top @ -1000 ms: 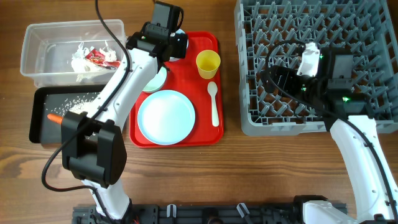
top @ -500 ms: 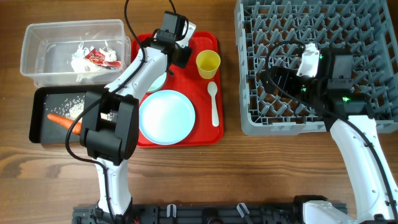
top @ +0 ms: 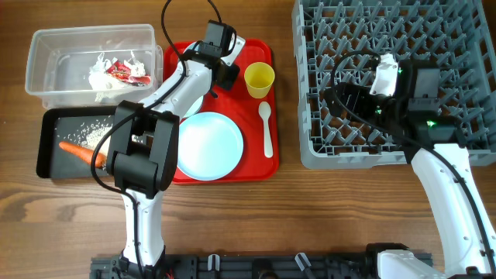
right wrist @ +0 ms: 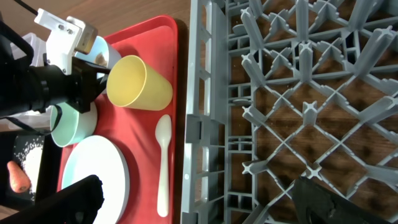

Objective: Sort waste into correct bins and load items into the dishwasher rack
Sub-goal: 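Grasp the rim of the blue bowl with the shell using the left gripper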

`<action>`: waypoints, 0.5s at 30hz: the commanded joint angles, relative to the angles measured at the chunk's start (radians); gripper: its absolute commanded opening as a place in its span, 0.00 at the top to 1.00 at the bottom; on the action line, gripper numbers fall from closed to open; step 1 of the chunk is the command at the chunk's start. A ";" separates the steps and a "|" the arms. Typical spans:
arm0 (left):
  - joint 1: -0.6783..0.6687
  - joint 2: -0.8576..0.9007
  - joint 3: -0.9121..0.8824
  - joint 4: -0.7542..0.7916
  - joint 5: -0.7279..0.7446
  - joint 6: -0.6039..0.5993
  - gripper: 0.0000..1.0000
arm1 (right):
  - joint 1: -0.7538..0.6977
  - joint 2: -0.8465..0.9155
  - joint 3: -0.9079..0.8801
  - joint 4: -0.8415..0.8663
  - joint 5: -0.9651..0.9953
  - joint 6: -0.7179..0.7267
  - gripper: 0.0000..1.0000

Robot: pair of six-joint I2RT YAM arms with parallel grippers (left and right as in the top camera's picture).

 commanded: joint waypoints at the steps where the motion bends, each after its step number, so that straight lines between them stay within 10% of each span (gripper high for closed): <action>1: 0.000 0.011 0.005 0.018 0.011 -0.001 0.96 | -0.002 0.010 -0.003 0.000 0.011 0.001 0.00; 15: -0.010 -0.291 0.069 -0.127 0.042 -0.350 0.96 | -0.002 0.010 -0.003 -0.003 0.011 0.001 0.00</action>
